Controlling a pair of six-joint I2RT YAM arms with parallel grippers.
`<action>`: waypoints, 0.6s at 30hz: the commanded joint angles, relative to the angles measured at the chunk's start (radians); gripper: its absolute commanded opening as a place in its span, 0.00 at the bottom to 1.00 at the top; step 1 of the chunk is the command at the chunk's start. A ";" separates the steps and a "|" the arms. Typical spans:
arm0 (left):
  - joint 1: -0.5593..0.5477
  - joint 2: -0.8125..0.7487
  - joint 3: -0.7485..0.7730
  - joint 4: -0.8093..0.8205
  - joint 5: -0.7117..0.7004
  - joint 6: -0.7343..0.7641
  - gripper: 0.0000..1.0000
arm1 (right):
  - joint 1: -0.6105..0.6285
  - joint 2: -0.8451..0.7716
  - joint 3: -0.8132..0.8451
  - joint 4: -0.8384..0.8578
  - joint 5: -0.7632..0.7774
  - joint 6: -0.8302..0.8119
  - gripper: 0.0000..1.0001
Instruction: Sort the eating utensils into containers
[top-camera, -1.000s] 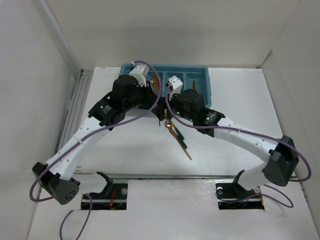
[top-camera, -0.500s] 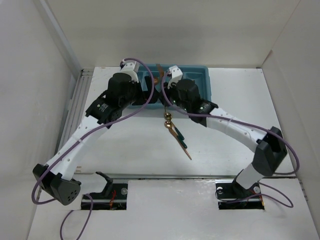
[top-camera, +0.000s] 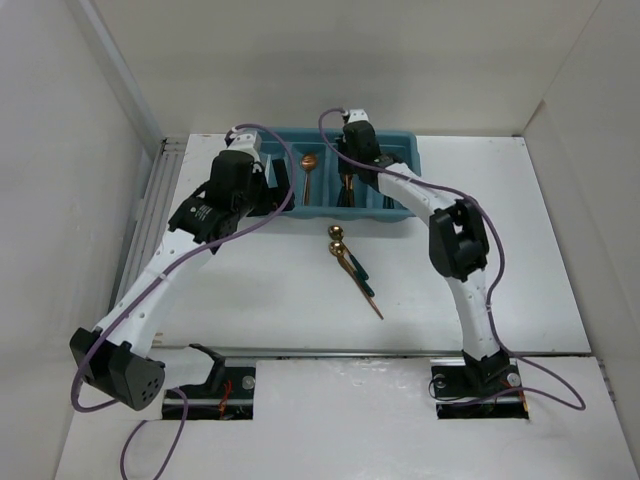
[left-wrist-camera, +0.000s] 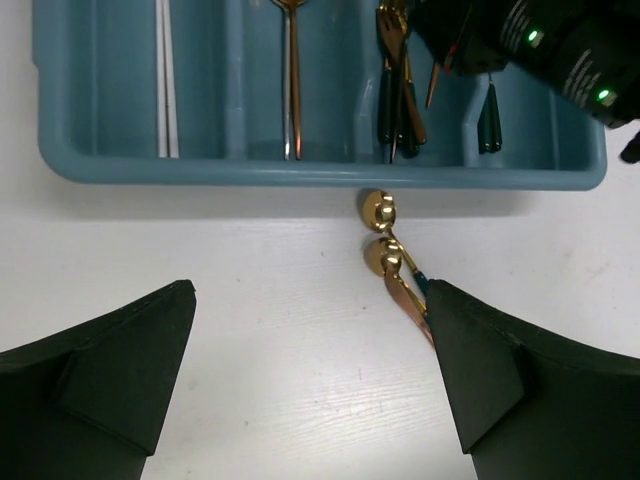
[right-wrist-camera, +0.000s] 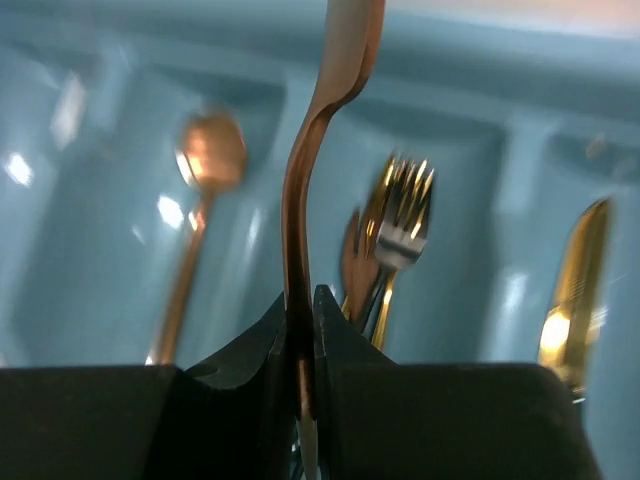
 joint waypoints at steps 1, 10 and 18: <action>0.020 -0.018 -0.001 0.011 -0.020 0.030 1.00 | 0.017 0.014 0.060 -0.075 -0.004 0.019 0.01; 0.049 -0.009 -0.001 -0.009 -0.001 0.030 1.00 | 0.017 -0.085 -0.059 -0.042 0.105 0.082 0.55; 0.083 -0.030 -0.011 -0.009 -0.029 0.049 1.00 | 0.109 -0.341 -0.219 -0.103 -0.033 -0.161 0.48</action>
